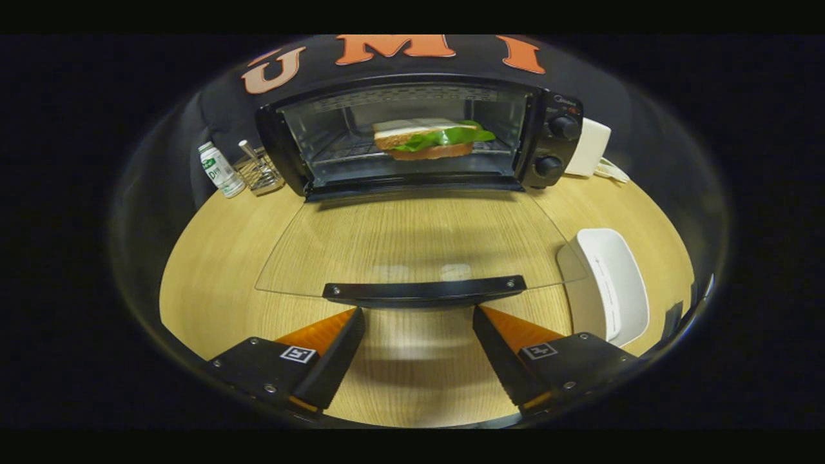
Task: Open the toaster oven, put the food inside, and close the toaster oven door.
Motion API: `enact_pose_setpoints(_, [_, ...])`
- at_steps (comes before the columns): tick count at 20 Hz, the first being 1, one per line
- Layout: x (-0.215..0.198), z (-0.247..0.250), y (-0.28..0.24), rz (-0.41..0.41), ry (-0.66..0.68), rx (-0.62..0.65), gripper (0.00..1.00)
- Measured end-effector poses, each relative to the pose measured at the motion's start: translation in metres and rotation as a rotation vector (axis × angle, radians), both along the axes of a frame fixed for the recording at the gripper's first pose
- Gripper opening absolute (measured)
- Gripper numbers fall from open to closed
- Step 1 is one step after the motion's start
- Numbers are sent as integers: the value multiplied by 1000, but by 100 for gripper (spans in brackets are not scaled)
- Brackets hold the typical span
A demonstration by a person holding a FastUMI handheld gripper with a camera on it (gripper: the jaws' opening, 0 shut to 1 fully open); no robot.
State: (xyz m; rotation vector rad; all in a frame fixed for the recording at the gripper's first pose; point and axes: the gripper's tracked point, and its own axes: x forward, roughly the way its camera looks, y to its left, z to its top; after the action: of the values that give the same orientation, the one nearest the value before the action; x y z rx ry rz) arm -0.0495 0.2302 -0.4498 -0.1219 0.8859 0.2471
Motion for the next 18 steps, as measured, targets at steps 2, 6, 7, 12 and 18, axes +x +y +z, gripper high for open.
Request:
enact_pose_setpoints(2, [-1,3,0,-14,-7,0,100])
enact_pose_setpoints(6, [-1,13,0,-20,-24,14,100])
enact_pose_setpoints(7, [0,18,1,-21,-28,20,100])
enact_pose_setpoints(12, [4,47,6,-29,-66,76,100])
enact_pose_setpoints(18, [36,95,17,-56,-160,143,99])
